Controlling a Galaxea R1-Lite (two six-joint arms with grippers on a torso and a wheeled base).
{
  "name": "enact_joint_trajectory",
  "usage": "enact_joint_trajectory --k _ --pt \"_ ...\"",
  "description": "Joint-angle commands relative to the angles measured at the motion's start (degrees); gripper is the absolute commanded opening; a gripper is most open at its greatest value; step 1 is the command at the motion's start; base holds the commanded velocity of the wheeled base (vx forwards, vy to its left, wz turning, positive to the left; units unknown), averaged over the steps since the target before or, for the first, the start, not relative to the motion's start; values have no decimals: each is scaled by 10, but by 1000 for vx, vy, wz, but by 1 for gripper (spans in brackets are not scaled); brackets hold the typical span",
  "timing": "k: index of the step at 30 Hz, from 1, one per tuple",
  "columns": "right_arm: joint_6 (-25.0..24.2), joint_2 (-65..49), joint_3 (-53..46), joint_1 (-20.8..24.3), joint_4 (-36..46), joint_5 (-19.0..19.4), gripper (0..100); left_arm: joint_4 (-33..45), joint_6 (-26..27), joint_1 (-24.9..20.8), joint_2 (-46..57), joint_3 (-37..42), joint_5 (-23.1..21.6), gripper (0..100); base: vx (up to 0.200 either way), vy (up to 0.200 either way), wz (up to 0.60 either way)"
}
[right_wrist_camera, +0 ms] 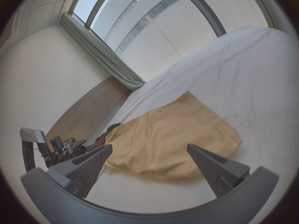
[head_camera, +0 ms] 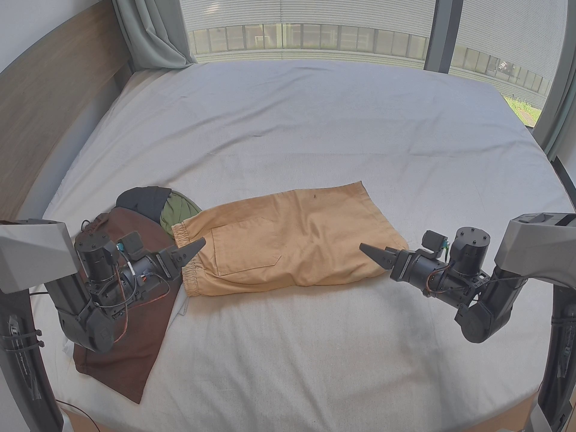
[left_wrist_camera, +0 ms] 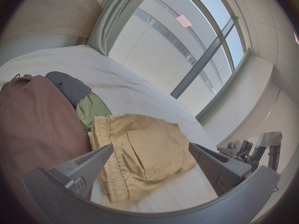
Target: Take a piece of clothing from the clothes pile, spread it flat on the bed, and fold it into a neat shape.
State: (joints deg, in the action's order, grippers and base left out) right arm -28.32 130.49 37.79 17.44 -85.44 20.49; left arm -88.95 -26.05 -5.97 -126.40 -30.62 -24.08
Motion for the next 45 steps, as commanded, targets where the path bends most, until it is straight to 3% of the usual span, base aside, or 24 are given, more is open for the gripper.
enact_joint_trajectory --k 1,31,37,41,45 --pt "0 6 -13 9 2 1 100 -1 3 -4 -3 12 0 100 0 0 0" --pt "-8 110 22 14 3 -1 100 -1 19 1 -15 9 1 100 0 0 0" --pt "-38 126 46 15 2 -2 100 -1 19 1 -15 7 1 100 0 0 0" --pt "-96 133 73 22 -1 -3 100 0 19 2 -15 7 0 100 0 0 0" --pt "-115 148 91 26 -5 -3 100 -1 18 2 -15 7 0 100 0 0 0"
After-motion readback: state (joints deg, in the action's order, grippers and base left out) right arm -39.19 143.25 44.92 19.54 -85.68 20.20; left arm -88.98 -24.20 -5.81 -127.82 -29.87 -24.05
